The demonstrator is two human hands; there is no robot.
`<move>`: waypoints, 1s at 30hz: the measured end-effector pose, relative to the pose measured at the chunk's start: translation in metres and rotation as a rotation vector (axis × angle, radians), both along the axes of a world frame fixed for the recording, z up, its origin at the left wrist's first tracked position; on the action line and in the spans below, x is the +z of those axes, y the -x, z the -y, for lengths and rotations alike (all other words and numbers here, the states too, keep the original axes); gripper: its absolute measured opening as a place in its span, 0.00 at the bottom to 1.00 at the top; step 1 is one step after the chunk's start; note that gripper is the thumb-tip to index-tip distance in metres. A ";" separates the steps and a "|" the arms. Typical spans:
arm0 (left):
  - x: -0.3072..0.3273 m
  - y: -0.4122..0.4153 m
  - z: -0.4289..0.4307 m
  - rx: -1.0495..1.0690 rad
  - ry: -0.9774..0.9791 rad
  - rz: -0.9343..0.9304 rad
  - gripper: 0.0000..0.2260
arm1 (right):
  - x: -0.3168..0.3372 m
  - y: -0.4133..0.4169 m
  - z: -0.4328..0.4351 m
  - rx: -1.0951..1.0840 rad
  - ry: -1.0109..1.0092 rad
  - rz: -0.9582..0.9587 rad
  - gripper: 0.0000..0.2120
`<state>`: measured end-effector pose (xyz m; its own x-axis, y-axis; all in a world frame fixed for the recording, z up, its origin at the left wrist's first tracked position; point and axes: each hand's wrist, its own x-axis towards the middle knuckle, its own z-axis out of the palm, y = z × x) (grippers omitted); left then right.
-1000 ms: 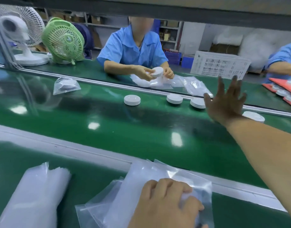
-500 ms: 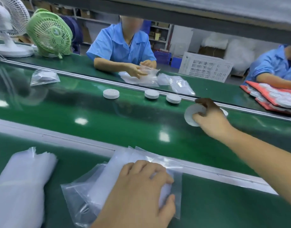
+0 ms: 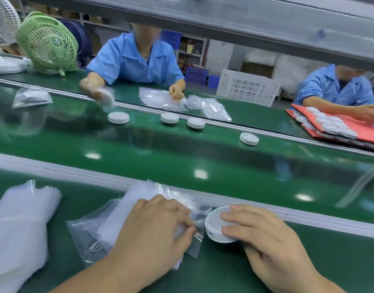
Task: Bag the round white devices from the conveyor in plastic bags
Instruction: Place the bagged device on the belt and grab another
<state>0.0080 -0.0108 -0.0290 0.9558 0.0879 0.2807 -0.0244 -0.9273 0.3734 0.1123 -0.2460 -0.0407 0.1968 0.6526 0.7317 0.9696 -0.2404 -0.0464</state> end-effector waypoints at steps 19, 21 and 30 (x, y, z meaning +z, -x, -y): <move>0.023 -0.007 -0.006 -0.083 0.558 0.026 0.04 | -0.003 0.007 -0.010 0.132 -0.265 -0.056 0.12; 0.029 -0.003 -0.002 -0.272 0.749 -0.075 0.09 | 0.000 0.019 -0.016 0.106 -0.374 -0.211 0.10; 0.023 0.007 0.027 -0.105 0.832 0.264 0.18 | 0.028 0.041 -0.033 0.185 -0.276 -1.027 0.21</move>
